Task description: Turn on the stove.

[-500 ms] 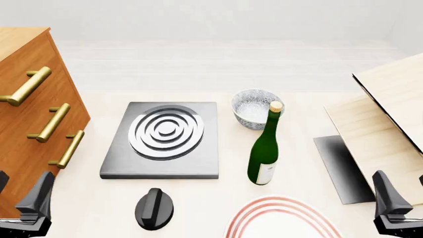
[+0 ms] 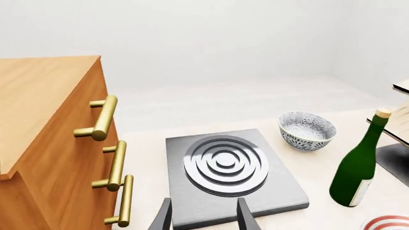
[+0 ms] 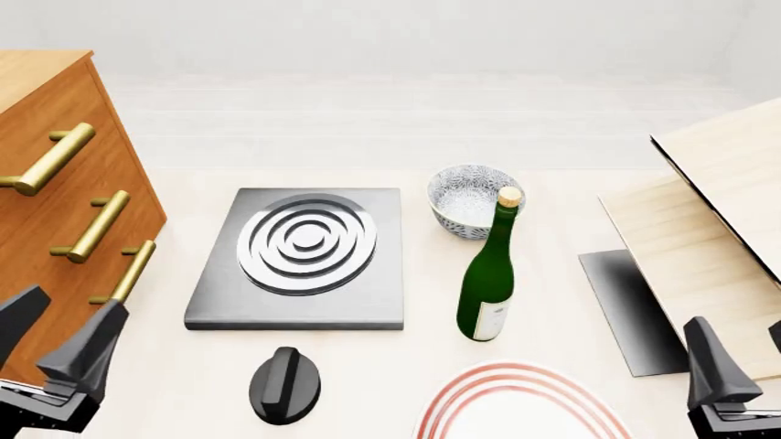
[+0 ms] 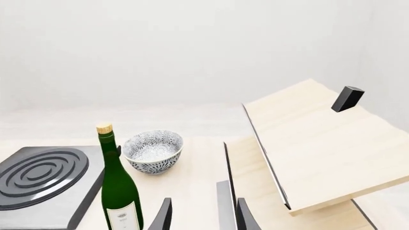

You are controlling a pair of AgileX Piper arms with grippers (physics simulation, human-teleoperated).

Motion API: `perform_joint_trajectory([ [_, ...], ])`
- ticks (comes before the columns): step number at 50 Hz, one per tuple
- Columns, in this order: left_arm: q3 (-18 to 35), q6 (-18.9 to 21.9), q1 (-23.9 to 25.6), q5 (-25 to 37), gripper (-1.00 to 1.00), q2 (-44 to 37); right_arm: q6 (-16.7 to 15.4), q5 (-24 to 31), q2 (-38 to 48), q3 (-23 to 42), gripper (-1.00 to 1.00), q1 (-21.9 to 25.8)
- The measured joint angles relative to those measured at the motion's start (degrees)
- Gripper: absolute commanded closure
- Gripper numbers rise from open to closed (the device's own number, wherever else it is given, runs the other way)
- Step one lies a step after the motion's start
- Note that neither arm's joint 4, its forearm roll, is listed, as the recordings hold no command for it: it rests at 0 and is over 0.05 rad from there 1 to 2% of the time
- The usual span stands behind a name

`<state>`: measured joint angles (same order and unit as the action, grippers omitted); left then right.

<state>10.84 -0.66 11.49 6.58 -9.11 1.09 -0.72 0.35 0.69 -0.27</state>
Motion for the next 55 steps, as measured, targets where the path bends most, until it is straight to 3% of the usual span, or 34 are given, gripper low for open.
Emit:
perform_joint_trajectory([
  [11, 6.3, -2.8, 5.1, 1.7, -1.00, -7.4, 0.8, -0.7, -0.2, 0.0, -1.00, 0.4],
  [39, 14.8, -6.8, 19.3, -11.9, -1.00, -47.1, 2.1, -2.3, -0.3, 0.0, -1.00, 1.0],
  [55, 18.4, -11.8, 21.4, -11.3, -1.00, -62.1, 1.9, -3.1, -0.3, 0.3, -1.00, 1.4],
])
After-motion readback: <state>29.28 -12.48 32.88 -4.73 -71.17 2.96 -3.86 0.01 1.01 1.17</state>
